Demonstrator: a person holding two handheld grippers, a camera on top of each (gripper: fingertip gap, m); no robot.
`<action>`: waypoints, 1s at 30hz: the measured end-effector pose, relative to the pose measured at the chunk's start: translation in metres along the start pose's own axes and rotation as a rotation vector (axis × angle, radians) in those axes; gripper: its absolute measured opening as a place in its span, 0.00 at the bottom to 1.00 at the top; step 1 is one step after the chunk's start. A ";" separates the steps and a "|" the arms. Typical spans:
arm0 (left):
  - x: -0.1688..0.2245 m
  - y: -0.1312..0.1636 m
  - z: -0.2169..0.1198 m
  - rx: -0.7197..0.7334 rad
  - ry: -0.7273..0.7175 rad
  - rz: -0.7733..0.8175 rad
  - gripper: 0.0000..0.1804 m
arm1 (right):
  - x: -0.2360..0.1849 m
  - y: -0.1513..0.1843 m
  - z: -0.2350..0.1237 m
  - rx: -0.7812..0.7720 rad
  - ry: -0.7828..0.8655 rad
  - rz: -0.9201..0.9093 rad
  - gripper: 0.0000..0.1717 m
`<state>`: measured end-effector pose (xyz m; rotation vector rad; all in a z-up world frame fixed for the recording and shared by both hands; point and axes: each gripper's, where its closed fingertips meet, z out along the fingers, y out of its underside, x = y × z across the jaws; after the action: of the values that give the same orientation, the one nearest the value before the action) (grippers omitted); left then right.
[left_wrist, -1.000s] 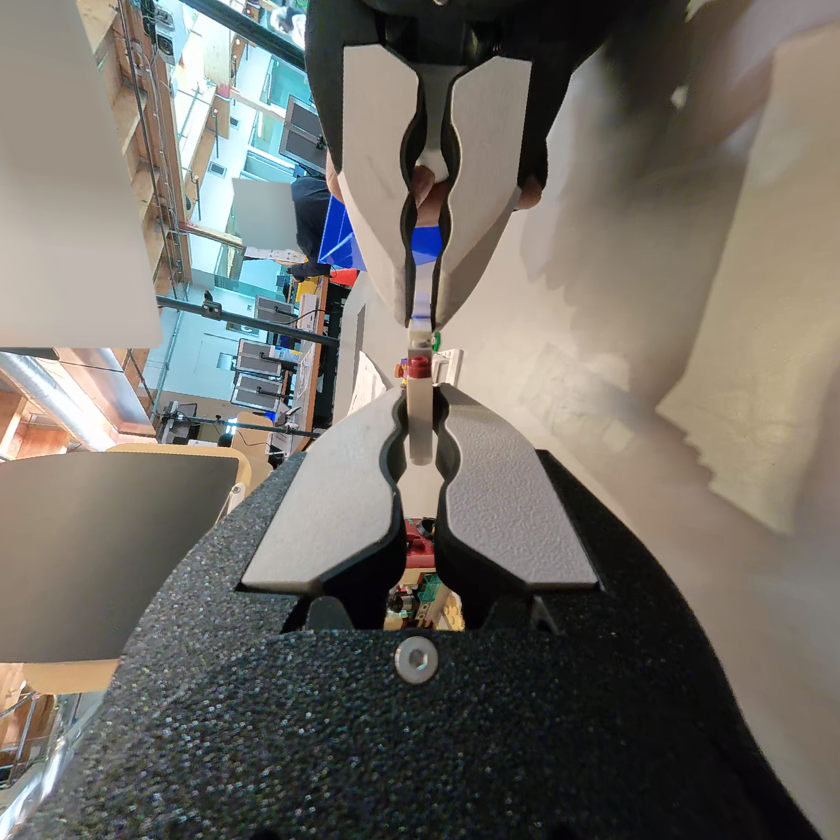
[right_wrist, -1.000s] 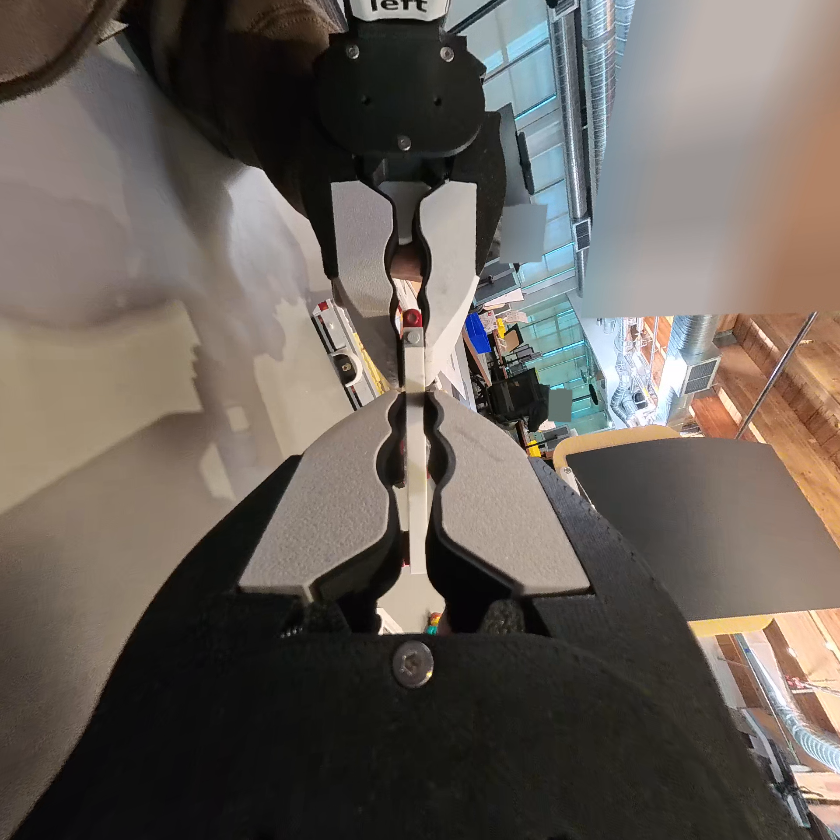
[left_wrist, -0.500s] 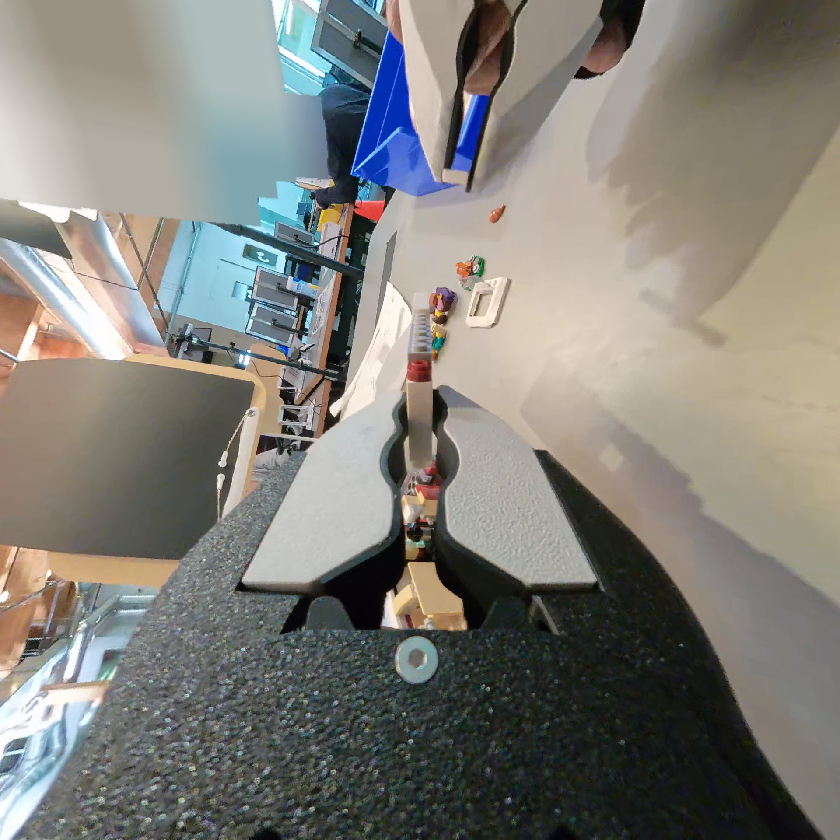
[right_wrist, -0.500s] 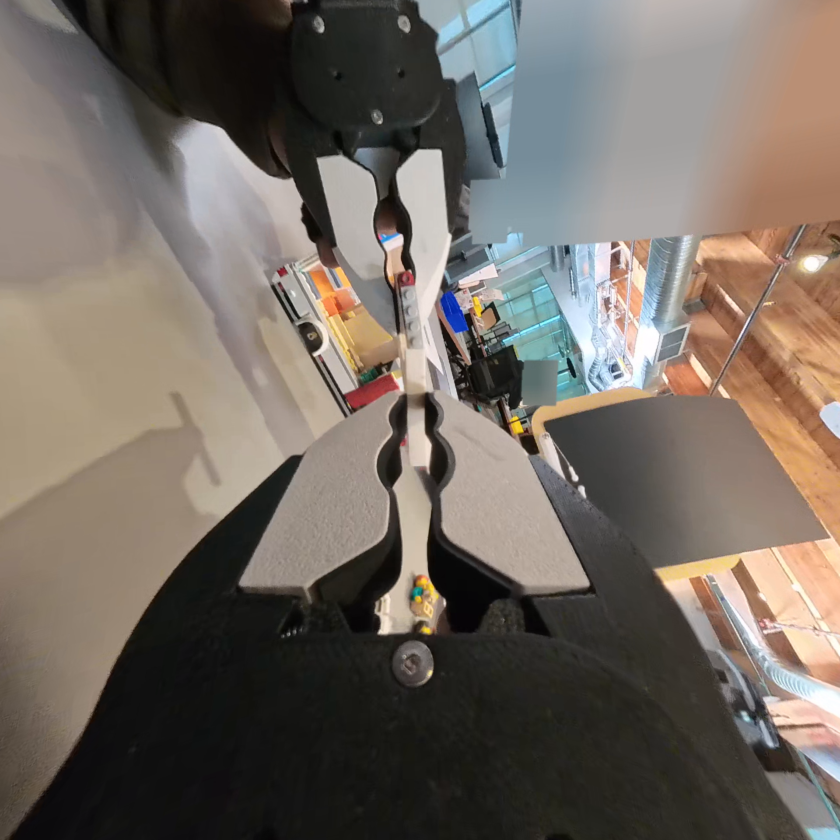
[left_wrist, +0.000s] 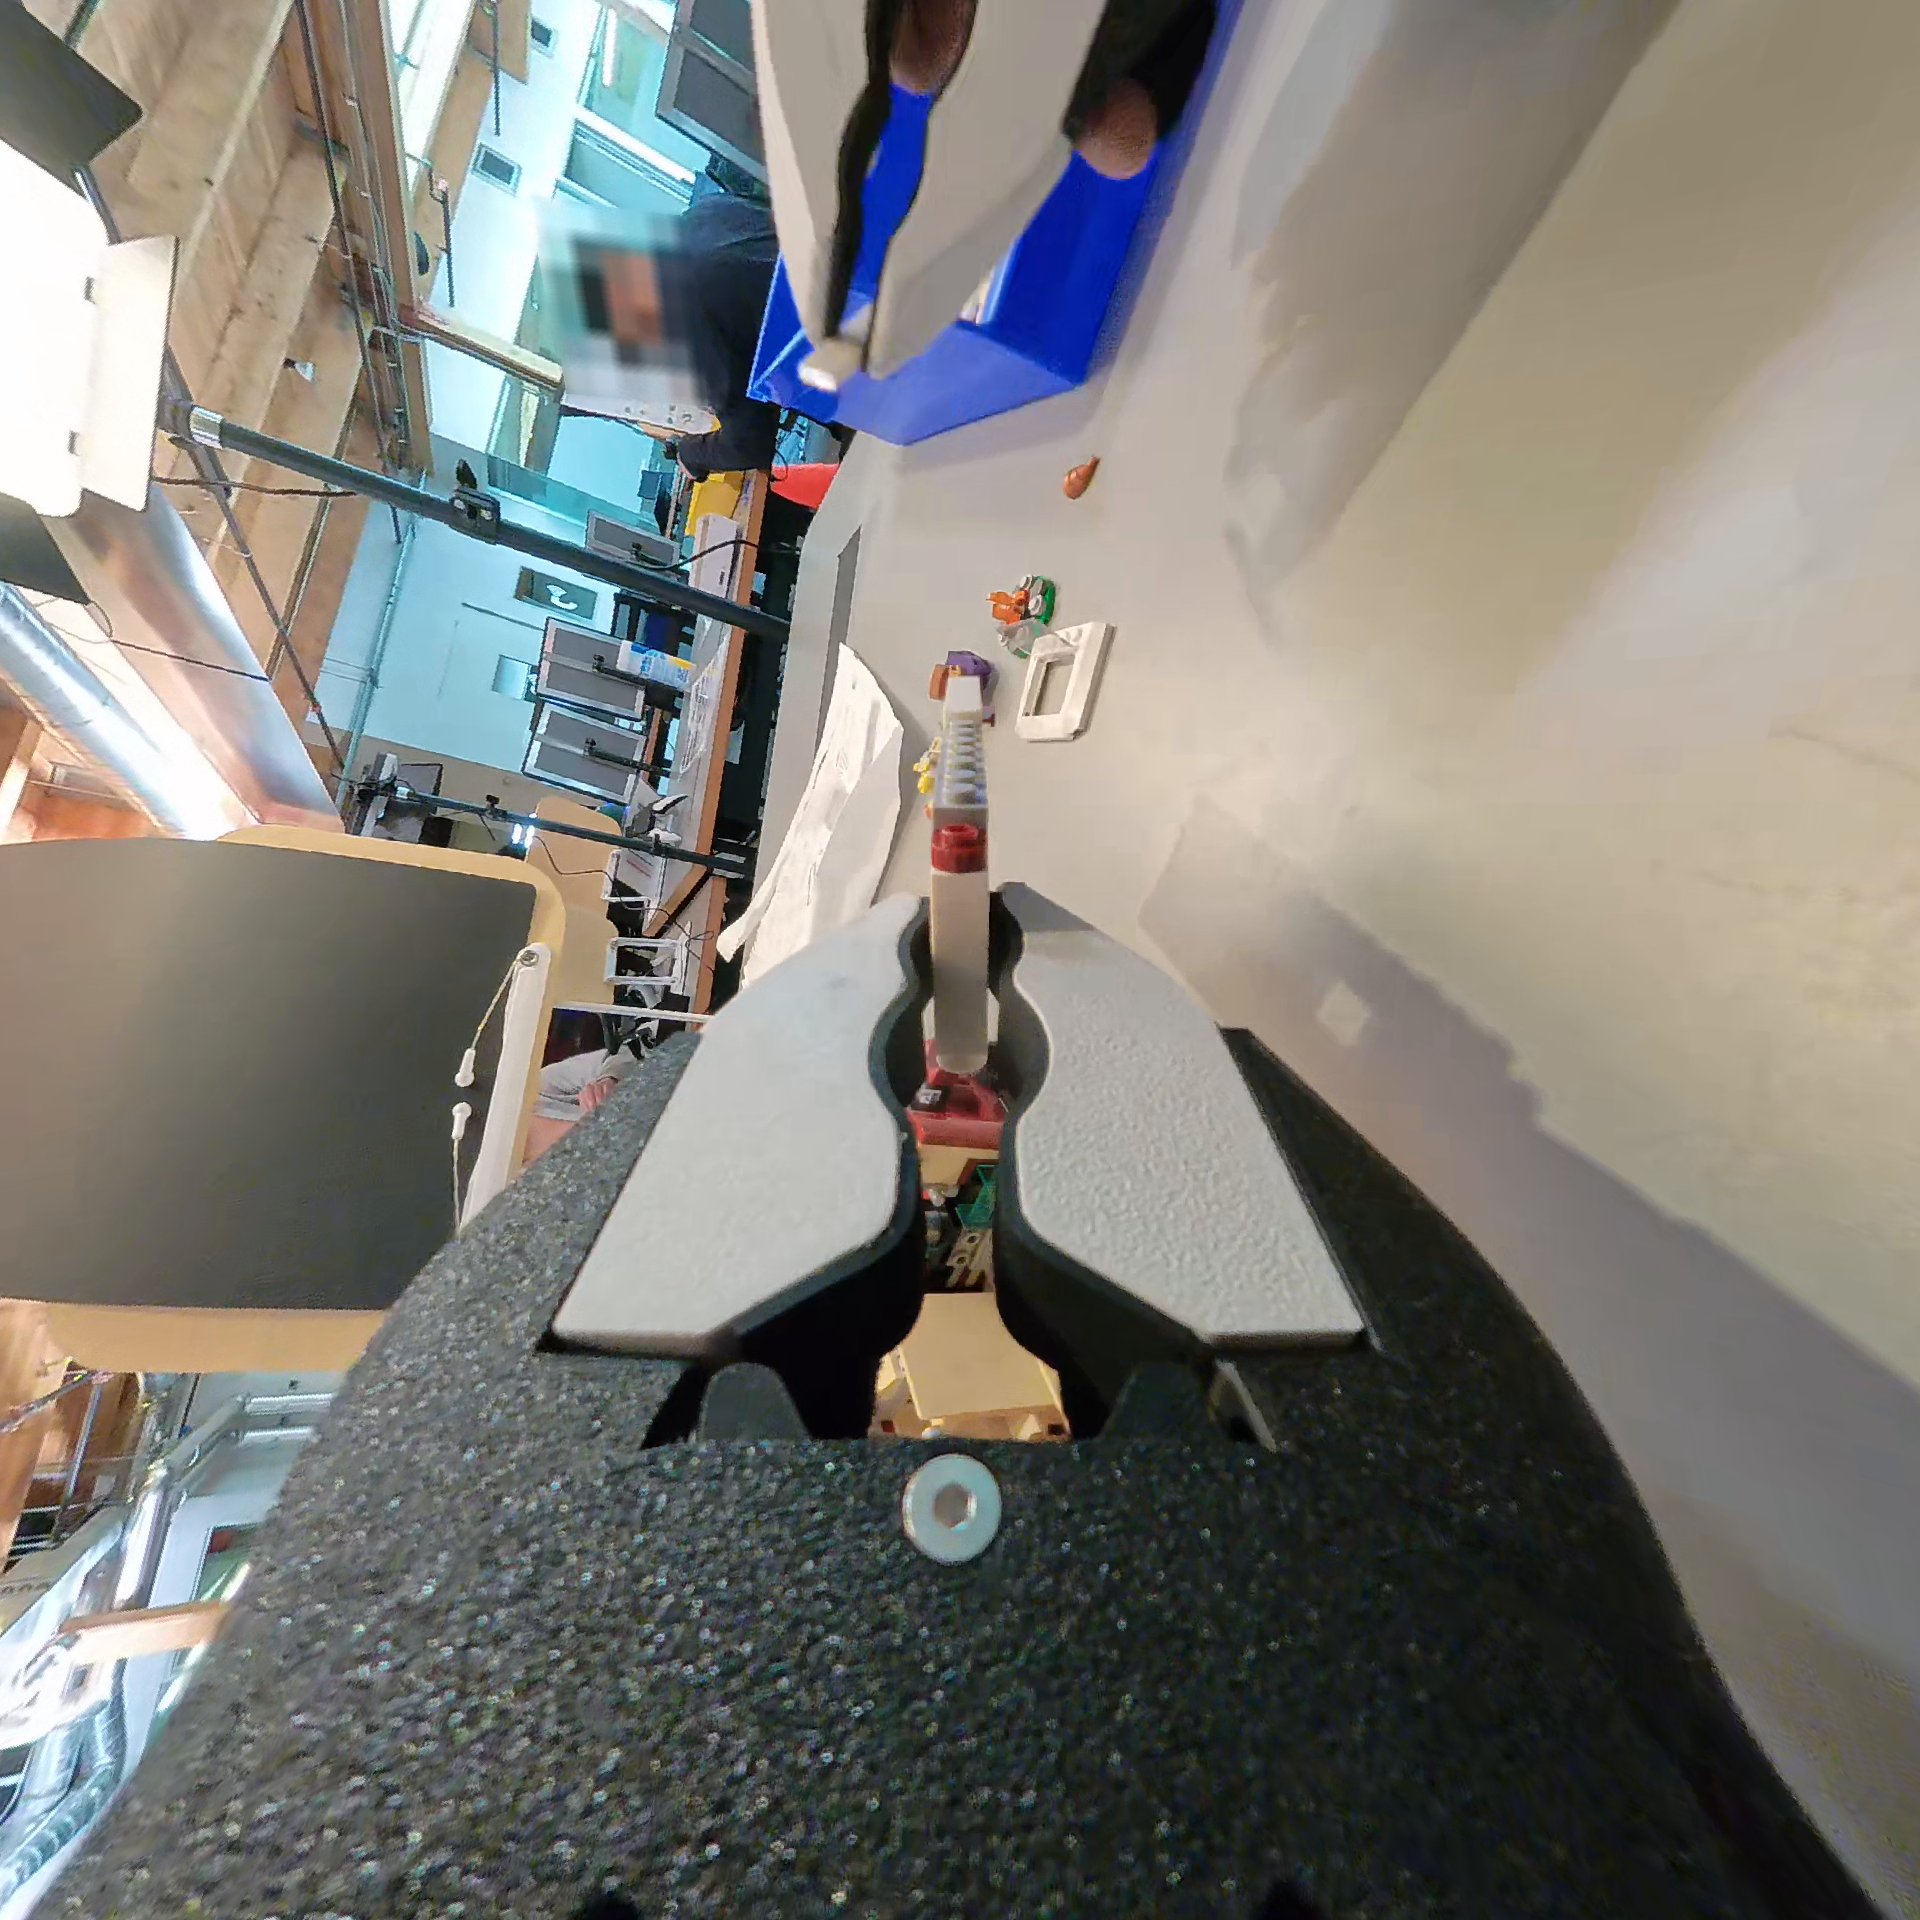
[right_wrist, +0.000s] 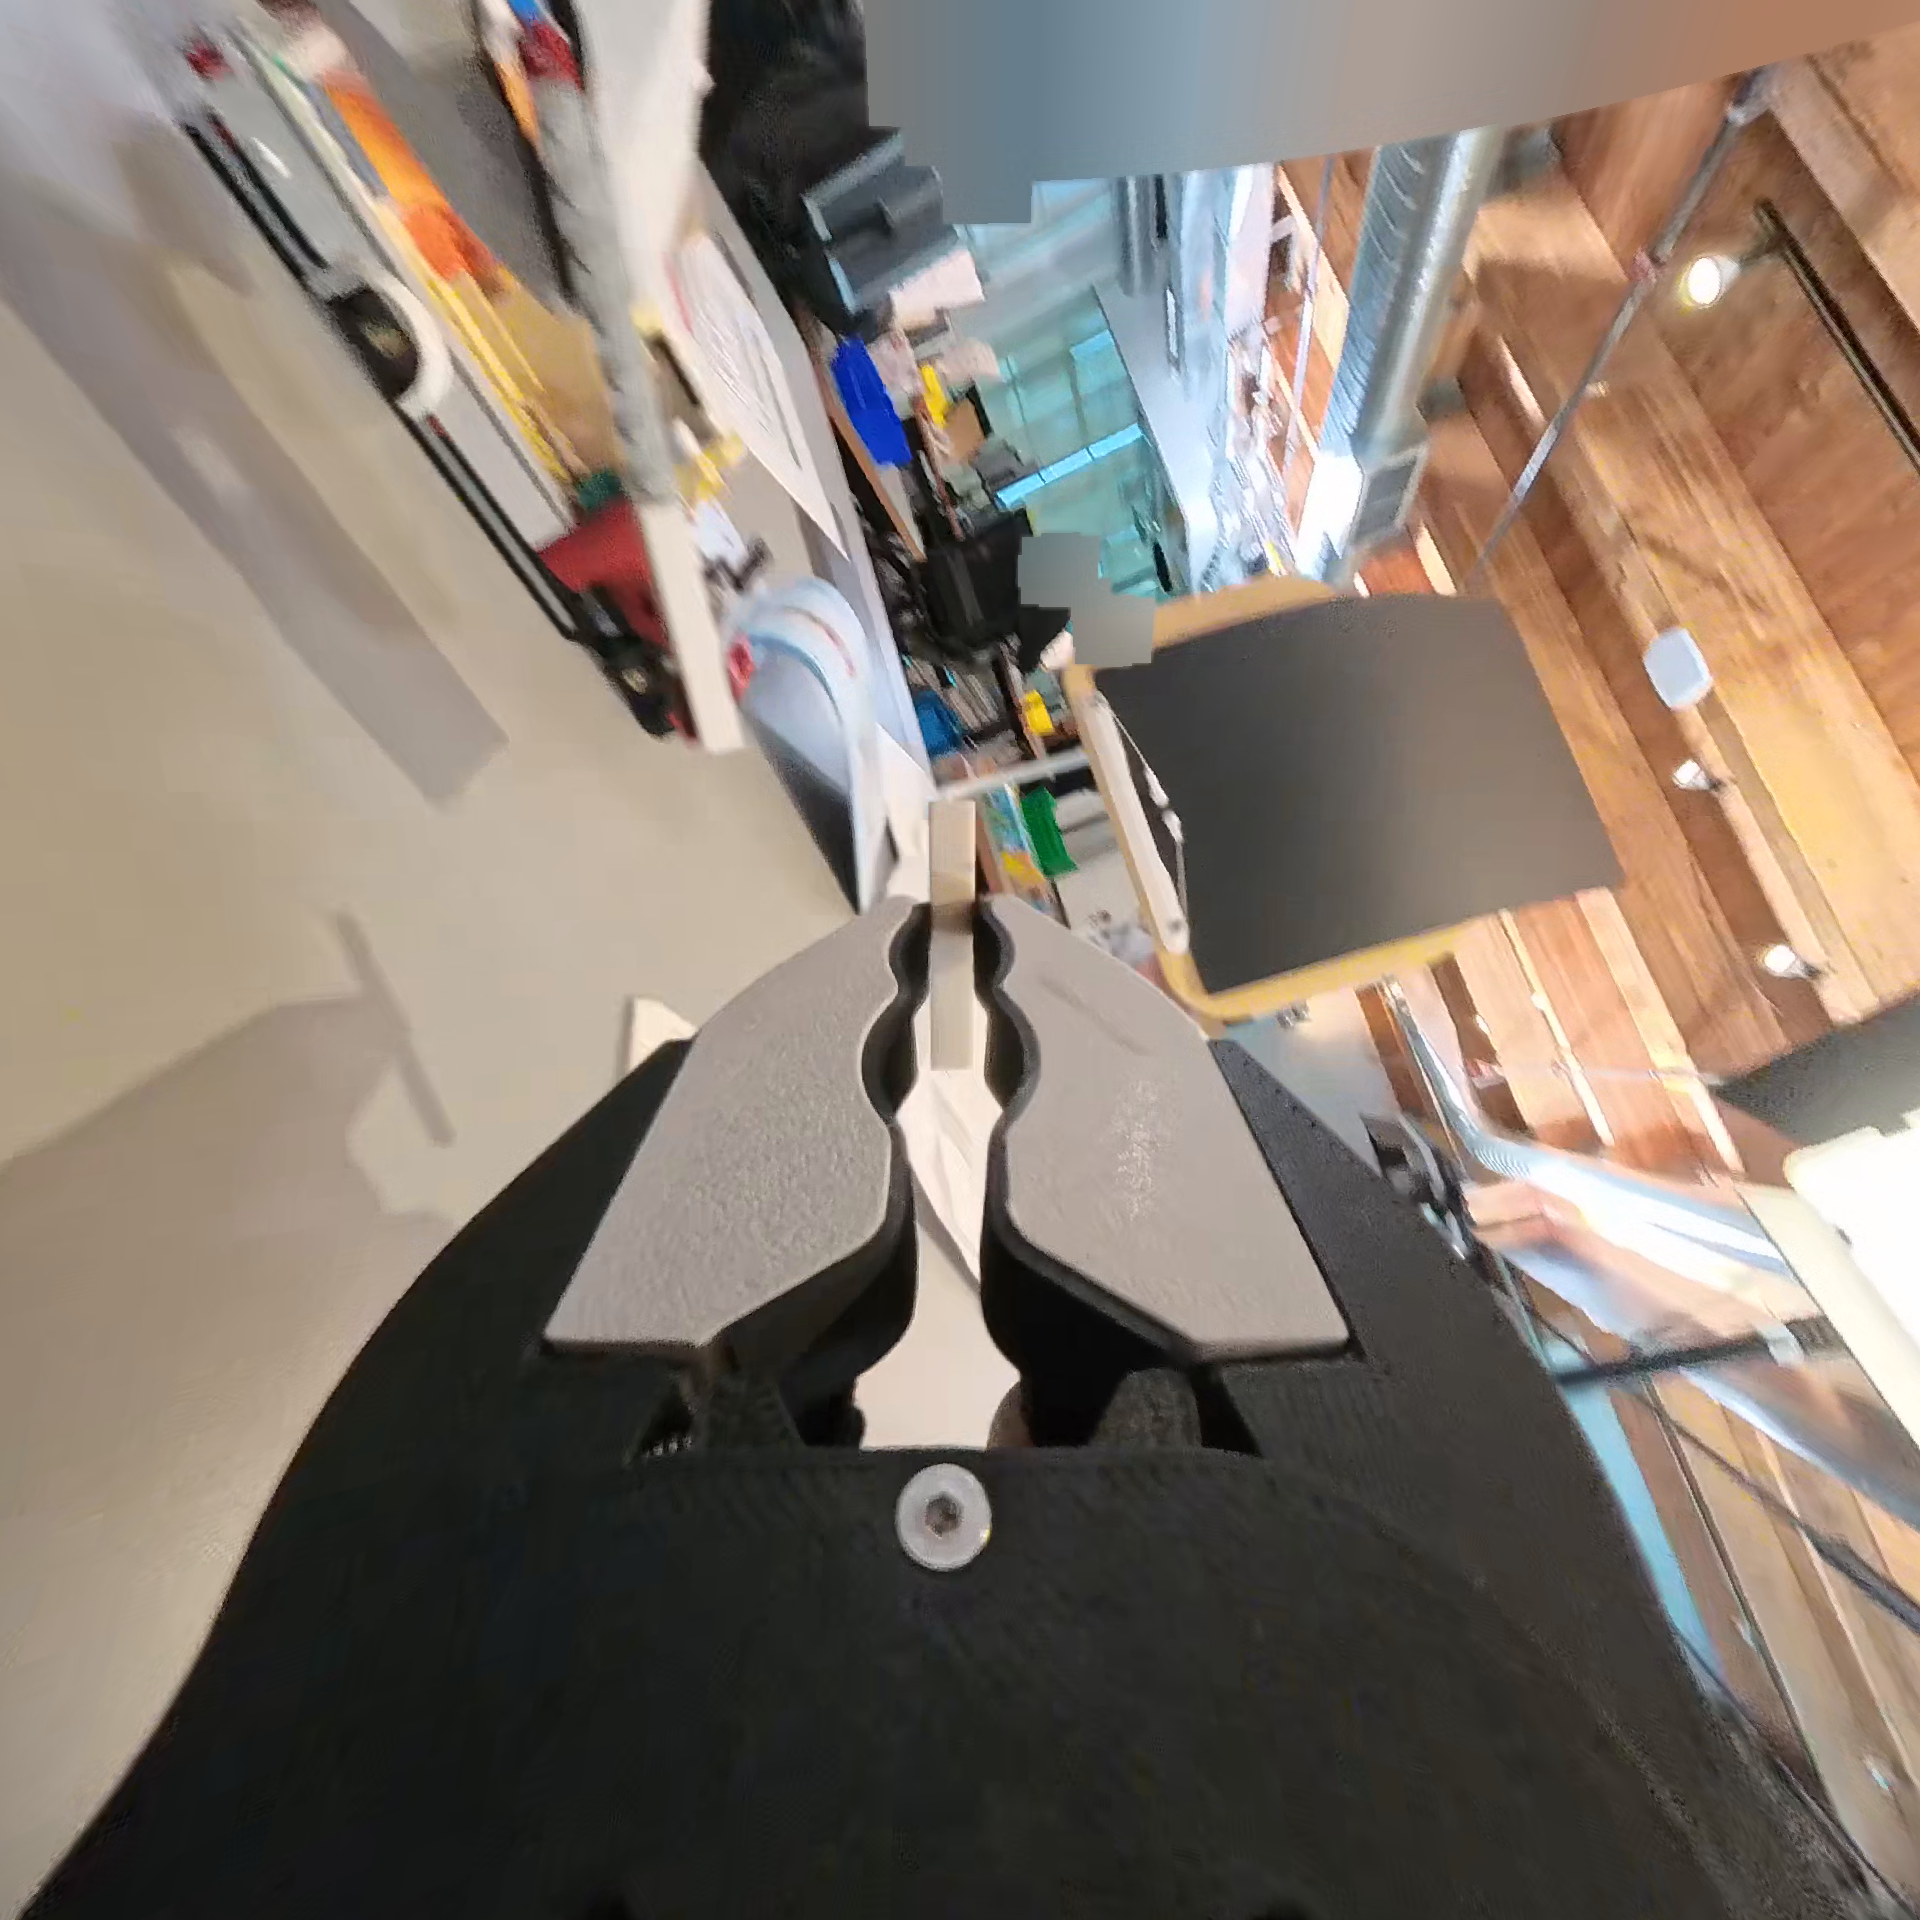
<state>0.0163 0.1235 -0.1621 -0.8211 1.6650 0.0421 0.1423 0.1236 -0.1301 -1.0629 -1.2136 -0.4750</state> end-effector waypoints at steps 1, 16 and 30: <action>0.001 0.000 0.000 0.001 0.003 0.000 0.05 | 0.007 0.009 -0.003 -0.033 0.031 -0.003 0.05; 0.007 -0.002 0.005 0.007 0.025 0.006 0.05 | 0.095 0.180 -0.089 -0.715 0.194 0.111 0.04; 0.007 -0.001 0.005 0.006 0.022 -0.001 0.05 | 0.086 0.211 -0.094 -0.934 0.180 0.354 0.14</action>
<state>0.0210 0.1216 -0.1688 -0.8210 1.6846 0.0274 0.3856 0.1617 -0.1346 -1.9325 -0.5888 -0.8688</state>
